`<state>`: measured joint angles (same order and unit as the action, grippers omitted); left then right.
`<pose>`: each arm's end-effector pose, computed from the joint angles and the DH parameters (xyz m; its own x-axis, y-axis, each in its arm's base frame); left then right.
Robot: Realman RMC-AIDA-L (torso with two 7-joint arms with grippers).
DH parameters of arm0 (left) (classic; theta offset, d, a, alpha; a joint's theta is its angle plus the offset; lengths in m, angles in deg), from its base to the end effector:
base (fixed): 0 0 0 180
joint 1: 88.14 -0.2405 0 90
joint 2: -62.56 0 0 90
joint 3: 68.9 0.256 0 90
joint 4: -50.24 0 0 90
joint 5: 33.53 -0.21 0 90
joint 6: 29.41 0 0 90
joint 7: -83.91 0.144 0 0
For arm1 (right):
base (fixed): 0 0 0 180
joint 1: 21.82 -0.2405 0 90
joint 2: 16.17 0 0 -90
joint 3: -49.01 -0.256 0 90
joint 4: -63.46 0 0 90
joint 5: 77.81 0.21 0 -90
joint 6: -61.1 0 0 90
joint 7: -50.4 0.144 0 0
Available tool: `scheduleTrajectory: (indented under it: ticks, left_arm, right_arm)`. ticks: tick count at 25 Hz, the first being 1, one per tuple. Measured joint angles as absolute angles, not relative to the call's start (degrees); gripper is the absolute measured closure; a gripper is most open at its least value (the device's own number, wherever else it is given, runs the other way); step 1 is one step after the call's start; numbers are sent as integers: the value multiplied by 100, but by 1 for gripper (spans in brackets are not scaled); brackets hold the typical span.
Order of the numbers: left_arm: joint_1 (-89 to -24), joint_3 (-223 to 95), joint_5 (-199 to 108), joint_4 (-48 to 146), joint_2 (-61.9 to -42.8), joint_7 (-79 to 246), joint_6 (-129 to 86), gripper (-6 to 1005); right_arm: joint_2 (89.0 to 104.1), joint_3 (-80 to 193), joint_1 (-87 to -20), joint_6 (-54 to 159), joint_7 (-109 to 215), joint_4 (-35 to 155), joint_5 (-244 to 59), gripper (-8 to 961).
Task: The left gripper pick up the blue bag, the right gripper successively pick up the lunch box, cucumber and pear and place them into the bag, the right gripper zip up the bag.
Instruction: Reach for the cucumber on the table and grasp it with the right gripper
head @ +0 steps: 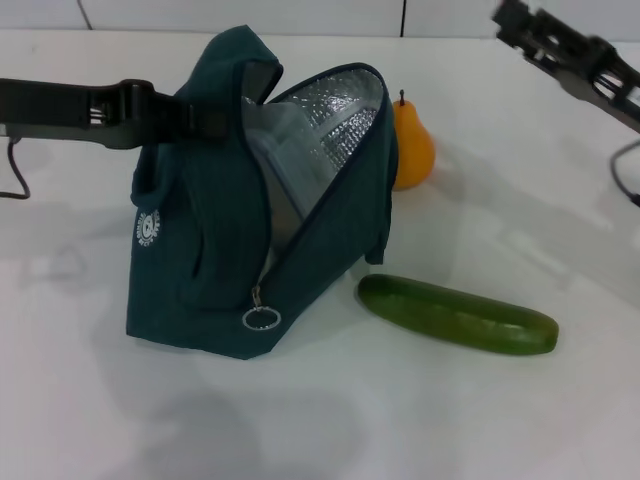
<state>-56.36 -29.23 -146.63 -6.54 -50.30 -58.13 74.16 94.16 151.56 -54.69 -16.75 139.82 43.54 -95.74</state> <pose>-0.2232 0.3430 0.0932 0.3226 0.8571 0.4015 0.8719 -0.4342 0.2265 0.2131 0.3680 0.0069 0.1026 -0.5143 -0.8514 -0.7015 -0.6443 0.3046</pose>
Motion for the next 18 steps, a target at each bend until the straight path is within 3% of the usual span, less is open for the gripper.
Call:
scheduleTrajectory:
  ticks: [5, 7, 13, 18]
  left_arm:
    - [-5682, -2956, -14660, -647, -5006, -5777, 7411, 958]
    - [-5685, -2958, -14660, -646, -5006, -5773, 7411, 958]
    - [-5700, -2961, -14651, -645, -5011, -5760, 7411, 957]
    - [-5711, -2962, -14665, -645, -5019, -5725, 7411, 956]
  right_arm:
    - [9042, 15145, -5382, -1654, 13165, 4299, -10293, 332]
    - [8968, 15109, -5386, -1600, 12775, 4282, -10559, 332]
    - [8931, 14431, -5472, -1326, 12278, 3894, -12337, 330]
    - [8891, 13562, -5383, -1128, 13983, 2318, -15108, 326]
